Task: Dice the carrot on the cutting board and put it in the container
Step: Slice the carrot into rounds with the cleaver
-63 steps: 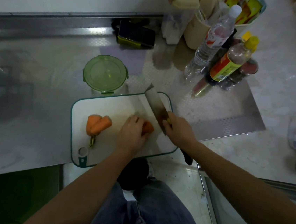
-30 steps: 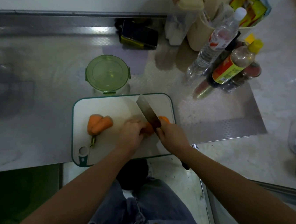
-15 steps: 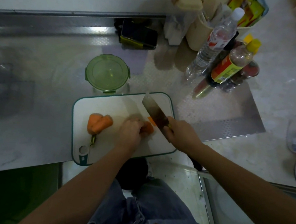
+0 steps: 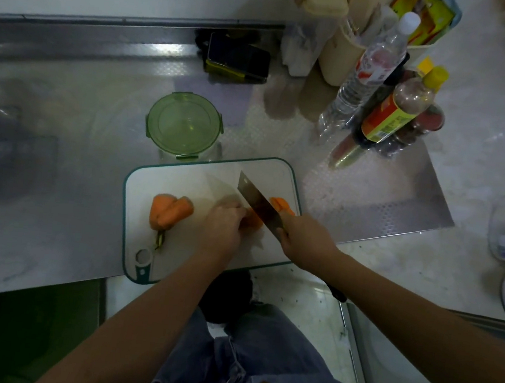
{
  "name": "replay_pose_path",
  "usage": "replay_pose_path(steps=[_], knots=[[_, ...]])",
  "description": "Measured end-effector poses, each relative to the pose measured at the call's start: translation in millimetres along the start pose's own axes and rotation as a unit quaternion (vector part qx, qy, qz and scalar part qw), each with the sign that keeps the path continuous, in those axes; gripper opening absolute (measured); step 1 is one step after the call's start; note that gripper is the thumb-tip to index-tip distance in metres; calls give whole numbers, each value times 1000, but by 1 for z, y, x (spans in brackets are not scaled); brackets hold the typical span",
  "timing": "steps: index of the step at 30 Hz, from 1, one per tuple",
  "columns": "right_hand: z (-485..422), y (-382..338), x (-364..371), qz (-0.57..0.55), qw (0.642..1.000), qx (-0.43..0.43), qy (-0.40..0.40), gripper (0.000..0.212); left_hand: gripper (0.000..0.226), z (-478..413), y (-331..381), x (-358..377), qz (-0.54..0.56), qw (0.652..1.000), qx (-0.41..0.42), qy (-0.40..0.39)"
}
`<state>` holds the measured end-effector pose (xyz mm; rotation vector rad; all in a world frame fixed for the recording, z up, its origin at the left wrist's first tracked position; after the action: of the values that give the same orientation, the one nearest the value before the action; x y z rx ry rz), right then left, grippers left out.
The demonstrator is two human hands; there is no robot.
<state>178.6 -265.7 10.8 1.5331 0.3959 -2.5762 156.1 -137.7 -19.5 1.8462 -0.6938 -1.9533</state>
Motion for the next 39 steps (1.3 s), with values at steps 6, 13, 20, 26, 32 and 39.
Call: replay_pose_path(steps=[6, 13, 20, 26, 32, 39], knots=[[-7, -7, 16, -66, 997, 16, 24, 49, 23, 1, 4, -4, 8, 1000, -2, -2], [-11, -1, 4, -96, 994, 0, 57, 39, 19, 2, 0, 0, 15, 1000, -21, 4], [-7, -2, -1, -49, 998, -23, 35, 41, 17, 4, -1, 0, 10, 1000, -24, 10], [-7, -2, 8, -46, 999, -23, 17, 52, 19, 3, -1, -1, 23, 999, -19, 14], [-3, -3, 17, -98, 995, -9, 30, 50, 20, 4, -1, -4, 11, 1000, -19, 15], [-7, -1, -8, -89, 995, -20, 48, 40, 14, 4, 1, -5, 18, 1000, -11, 12]])
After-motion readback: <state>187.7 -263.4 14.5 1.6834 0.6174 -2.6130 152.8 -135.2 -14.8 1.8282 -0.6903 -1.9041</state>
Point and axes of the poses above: each hand's wrist, its own z-axis away from the middle knuckle, its own x-axis out of the palm, y = z × x, the point moved 9 cm from there along -z, towards the middle knuckle, and after that the axes turned 14 degrees about x, right-handed, at the moved point
